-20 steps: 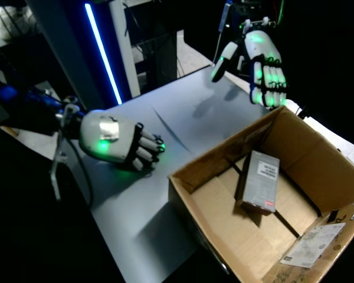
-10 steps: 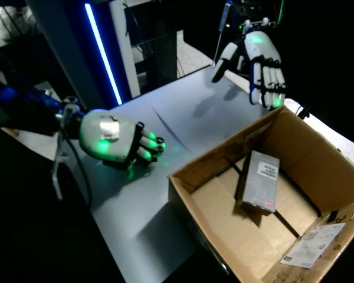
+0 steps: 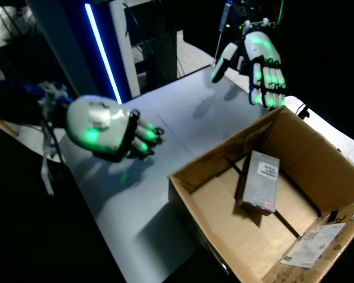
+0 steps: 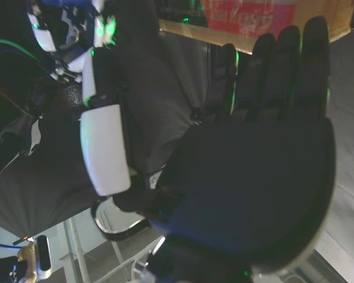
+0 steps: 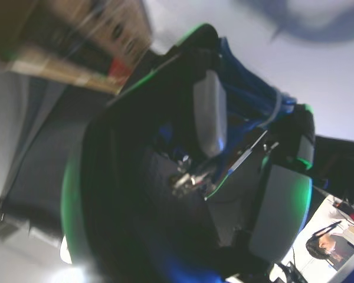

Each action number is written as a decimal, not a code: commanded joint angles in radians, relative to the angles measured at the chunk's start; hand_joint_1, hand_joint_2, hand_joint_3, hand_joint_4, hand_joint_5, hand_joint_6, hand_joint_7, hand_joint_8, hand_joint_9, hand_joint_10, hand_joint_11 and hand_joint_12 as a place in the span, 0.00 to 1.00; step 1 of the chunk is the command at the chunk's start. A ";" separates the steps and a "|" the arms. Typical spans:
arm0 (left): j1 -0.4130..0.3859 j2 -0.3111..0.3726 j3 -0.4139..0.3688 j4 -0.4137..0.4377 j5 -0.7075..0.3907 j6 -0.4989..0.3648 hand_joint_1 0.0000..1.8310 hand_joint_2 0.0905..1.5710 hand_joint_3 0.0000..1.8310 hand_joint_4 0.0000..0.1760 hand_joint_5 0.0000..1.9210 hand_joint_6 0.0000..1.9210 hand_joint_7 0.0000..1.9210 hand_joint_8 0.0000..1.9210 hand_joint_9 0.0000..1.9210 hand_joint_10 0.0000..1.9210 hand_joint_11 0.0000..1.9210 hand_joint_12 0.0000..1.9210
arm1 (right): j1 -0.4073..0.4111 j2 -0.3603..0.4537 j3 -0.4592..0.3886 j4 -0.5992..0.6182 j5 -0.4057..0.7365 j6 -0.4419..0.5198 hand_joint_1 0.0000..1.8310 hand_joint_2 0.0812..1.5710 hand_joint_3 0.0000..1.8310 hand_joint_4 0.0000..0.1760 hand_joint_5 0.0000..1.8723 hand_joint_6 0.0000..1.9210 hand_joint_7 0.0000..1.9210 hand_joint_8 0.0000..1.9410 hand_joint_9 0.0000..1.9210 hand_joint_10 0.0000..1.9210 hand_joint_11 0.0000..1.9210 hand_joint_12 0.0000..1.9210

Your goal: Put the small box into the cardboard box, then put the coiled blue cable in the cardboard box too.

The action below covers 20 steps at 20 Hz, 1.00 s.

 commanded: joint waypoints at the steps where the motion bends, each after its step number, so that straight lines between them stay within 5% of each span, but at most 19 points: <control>1: -0.004 -0.003 0.000 -0.002 -0.126 -0.007 0.26 0.58 0.00 0.89 0.09 0.00 0.08 0.00 0.07 0.00 0.00 0.24 | 0.022 0.012 -0.009 0.052 0.175 0.001 0.90 0.76 0.00 0.24 0.51 1.00 0.69 1.00 0.82 1.00 0.91 1.00; 2: -0.004 -0.003 0.000 -0.003 -0.126 -0.007 0.27 0.59 0.00 0.88 0.09 0.00 0.08 0.00 0.06 0.00 0.00 0.24 | 0.033 0.022 -0.016 0.062 0.205 0.001 0.92 0.77 0.00 0.63 0.51 1.00 0.70 1.00 0.83 1.00 0.91 1.00; 3: -0.004 -0.003 0.000 -0.003 -0.128 -0.007 0.26 0.58 0.00 0.97 0.09 0.00 0.08 0.00 0.07 0.00 0.00 0.27 | 0.042 0.027 -0.020 0.067 0.229 0.001 0.86 0.79 0.00 0.64 0.51 1.00 0.69 1.00 0.83 1.00 0.92 1.00; 4: -0.004 -0.004 0.000 -0.006 -0.133 -0.007 0.25 0.58 0.00 0.99 0.08 0.00 0.07 0.00 0.06 0.00 0.00 0.22 | 0.057 0.029 -0.024 0.096 0.297 0.001 0.82 0.77 0.00 0.16 0.52 1.00 0.66 1.00 0.81 1.00 0.92 1.00; 6: -0.004 -0.006 0.000 -0.006 -0.133 -0.007 0.25 0.58 0.00 0.96 0.09 0.00 0.07 0.00 0.06 0.00 0.00 0.21 | 0.060 0.029 -0.023 0.132 0.351 0.001 0.81 0.77 0.00 0.14 0.50 1.00 0.64 1.00 0.80 1.00 0.91 1.00; 7: -0.004 -0.007 0.001 -0.006 -0.133 -0.007 0.26 0.58 0.00 0.94 0.09 0.00 0.07 0.00 0.07 0.00 0.00 0.21 | 0.062 0.027 -0.022 0.163 0.397 0.001 0.85 0.77 0.00 0.00 0.47 1.00 0.63 1.00 0.81 1.00 0.91 1.00; 11: -0.004 -0.012 0.004 -0.007 -0.135 -0.007 0.25 0.60 0.00 0.97 0.08 0.00 0.09 0.00 0.11 0.00 0.00 0.35 | 0.124 0.005 0.004 0.199 0.432 0.001 0.86 0.77 0.00 0.00 0.47 1.00 0.63 1.00 0.81 1.00 0.91 1.00; 16: -0.005 -0.018 0.010 -0.008 -0.131 -0.007 0.23 0.60 0.00 0.99 0.08 0.00 0.10 0.00 0.12 0.00 0.00 0.36 | 0.217 -0.062 0.097 0.254 0.431 0.001 0.86 0.77 0.00 0.00 0.47 1.00 0.63 1.00 0.81 1.00 0.91 1.00; 17: -0.005 -0.018 0.010 -0.008 -0.130 -0.007 0.23 0.60 0.00 1.00 0.08 0.00 0.09 0.00 0.12 0.00 0.00 0.36 | 0.241 -0.077 0.119 0.264 0.429 0.001 0.79 0.77 0.02 0.00 0.49 1.00 0.69 1.00 0.80 1.00 0.81 1.00; 18: -0.005 -0.017 0.010 -0.007 -0.127 -0.007 0.24 0.60 0.00 1.00 0.07 0.00 0.09 0.00 0.11 0.00 0.00 0.36 | 0.267 -0.093 0.141 0.272 0.421 0.001 0.95 0.68 0.00 0.27 0.52 1.00 0.67 1.00 0.82 1.00 0.85 1.00; 19: -0.006 -0.017 0.010 -0.006 -0.125 -0.007 0.25 0.60 0.00 1.00 0.07 0.00 0.08 0.00 0.10 0.00 0.00 0.34 | 0.285 -0.107 0.160 0.278 0.410 0.000 0.94 0.68 0.00 0.35 0.52 1.00 0.69 1.00 0.83 1.00 0.85 1.00; 20: -0.007 -0.016 0.010 -0.004 -0.123 -0.007 0.26 0.60 0.00 1.00 0.07 0.00 0.08 0.00 0.10 0.00 0.00 0.32 | 0.316 -0.135 0.193 0.285 0.379 0.000 0.95 0.68 0.00 0.60 0.52 1.00 0.68 1.00 0.80 1.00 0.83 1.00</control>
